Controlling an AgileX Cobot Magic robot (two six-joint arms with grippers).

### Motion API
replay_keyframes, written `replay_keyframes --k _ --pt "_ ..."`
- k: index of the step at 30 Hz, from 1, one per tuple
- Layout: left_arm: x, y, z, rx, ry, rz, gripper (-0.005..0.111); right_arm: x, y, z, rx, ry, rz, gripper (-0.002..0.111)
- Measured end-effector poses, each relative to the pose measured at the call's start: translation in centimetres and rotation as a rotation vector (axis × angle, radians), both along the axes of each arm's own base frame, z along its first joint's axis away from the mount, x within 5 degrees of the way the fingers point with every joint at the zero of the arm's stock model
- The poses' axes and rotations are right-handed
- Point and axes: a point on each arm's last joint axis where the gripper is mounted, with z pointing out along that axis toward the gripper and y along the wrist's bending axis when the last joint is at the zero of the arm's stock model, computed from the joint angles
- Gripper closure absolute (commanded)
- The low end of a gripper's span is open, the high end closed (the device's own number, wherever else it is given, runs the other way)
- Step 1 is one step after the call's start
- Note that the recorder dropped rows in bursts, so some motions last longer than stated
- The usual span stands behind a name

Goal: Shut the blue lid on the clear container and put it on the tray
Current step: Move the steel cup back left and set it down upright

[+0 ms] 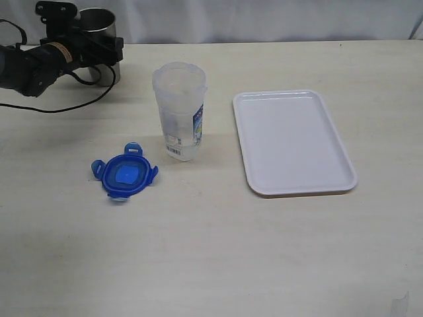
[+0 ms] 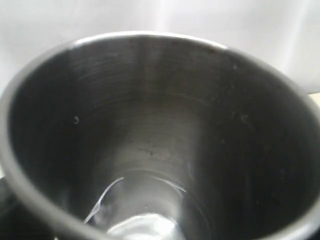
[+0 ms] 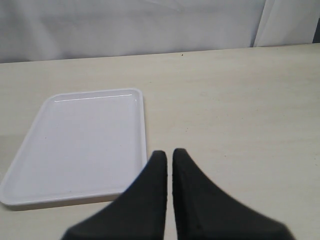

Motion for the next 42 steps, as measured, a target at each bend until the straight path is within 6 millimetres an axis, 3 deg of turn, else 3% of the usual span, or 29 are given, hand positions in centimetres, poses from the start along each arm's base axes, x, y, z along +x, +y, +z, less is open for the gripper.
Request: replay_keyframes --k 6,9,42 --pt "0.0 0.1 0.0 -0.002 0.018 0.015 0.029 0.0 0.0 0.0 0.0 0.0 0.0 0.104" --pt "0.0 0.2 0.0 0.005 0.034 0.023 0.017 0.0 0.0 0.0 0.0 0.0 0.0 0.104" --pt "-1.2 1.1 -0.9 0.07 0.229 0.105 0.016 0.0 0.0 0.0 0.0 0.0 0.0 0.104"
